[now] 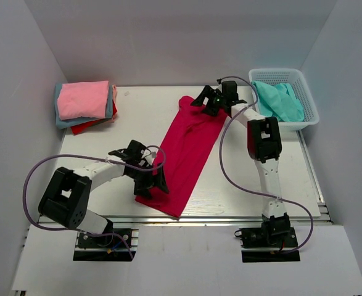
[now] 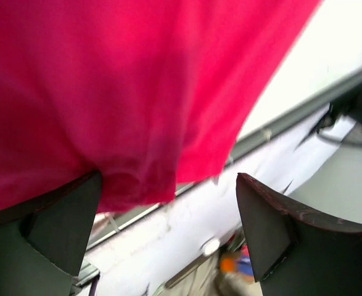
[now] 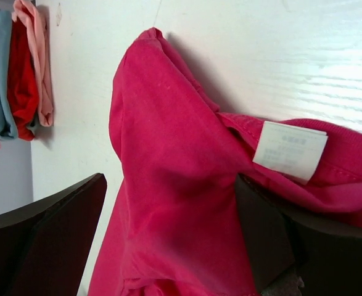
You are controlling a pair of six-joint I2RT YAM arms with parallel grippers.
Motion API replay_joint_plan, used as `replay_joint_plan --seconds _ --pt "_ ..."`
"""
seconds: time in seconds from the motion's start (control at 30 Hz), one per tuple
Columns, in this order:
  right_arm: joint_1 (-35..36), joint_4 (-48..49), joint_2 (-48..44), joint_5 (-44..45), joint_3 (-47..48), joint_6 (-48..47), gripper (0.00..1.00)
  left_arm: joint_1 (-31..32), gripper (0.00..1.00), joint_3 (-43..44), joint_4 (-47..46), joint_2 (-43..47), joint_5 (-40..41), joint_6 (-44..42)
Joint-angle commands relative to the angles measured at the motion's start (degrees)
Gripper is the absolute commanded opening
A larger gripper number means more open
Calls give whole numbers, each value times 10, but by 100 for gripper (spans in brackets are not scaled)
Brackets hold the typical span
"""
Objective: Fold and stack the t-shirts
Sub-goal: Rotate the tshirt 90 degrees
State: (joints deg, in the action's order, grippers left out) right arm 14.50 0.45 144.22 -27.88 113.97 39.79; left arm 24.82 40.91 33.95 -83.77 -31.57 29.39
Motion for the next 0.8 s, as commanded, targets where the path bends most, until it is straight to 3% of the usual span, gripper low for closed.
replay_joint_plan --seconds 0.0,0.07,0.2,0.3,0.33,0.43,0.53,0.7,0.77 --pt "2 -89 24 24 46 -77 90 25 100 26 29 39 -42 -27" --pt "5 -125 20 62 91 -105 90 34 100 50 19 53 -50 -52" --pt "16 -174 -53 89 88 -183 90 45 100 118 14 86 -13 -93" --pt "36 -191 -123 139 41 -225 90 45 100 139 -5 109 143 -87" --pt "40 -202 -147 150 21 -239 90 40 100 144 -10 116 230 -75" --pt "63 -272 -175 179 5 -261 90 33 100 139 -47 124 304 -54" --pt "93 -322 -207 230 -36 -247 90 33 100 139 -66 129 296 -64" --pt "126 -324 -250 258 -167 -224 90 28 100 147 -36 135 391 -53" --pt "128 -306 -257 253 -202 -224 90 28 100 147 -31 130 391 -53"
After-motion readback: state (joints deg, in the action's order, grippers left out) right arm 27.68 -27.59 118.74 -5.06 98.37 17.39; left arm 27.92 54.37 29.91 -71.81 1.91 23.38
